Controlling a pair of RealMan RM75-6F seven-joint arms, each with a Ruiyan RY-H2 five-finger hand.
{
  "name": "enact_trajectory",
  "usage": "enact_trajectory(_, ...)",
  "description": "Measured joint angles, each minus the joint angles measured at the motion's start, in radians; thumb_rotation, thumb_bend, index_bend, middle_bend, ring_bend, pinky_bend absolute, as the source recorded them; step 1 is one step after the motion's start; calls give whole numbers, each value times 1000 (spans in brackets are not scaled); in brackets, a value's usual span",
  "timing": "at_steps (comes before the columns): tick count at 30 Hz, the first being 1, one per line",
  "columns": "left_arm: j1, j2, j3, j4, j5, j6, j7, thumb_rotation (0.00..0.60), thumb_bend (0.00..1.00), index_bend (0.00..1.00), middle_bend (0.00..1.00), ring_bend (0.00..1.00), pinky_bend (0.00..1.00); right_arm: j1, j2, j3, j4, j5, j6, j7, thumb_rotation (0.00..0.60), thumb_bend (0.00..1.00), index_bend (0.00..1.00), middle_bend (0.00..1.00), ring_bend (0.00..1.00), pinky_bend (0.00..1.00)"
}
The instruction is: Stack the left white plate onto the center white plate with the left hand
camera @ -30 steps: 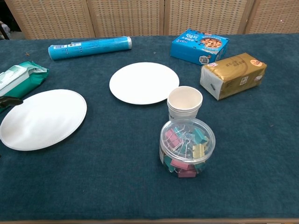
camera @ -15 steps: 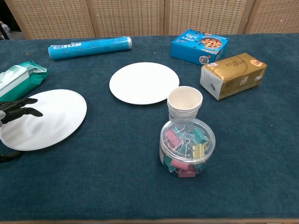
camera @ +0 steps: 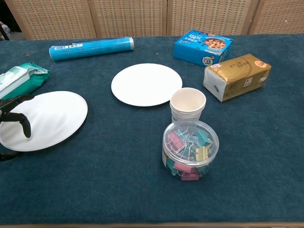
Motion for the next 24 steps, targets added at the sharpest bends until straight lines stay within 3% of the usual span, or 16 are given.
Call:
enact_trajectory(4, 1, -7, 0, 14, -7, 0, -18, 600, 357, 606, 0, 0, 0, 0, 0, 0, -2, 0, -5, -5, 600, 0, 0, 0, 0, 0)
enact_trajectory(11, -2, -13, 0, 22, -20, -13, -34, 600, 559, 674, 0, 0, 0, -1, 1, 0, -4, 0, -11, -5, 600, 0, 0, 0, 0, 0)
enact_trajectory(24, -7, -13, -15, 19, -15, 31, -100, 600, 575, 860, 0, 0, 0, -2, 4, 0, -7, -4, -18, -5, 600, 0, 0, 0, 0, 0)
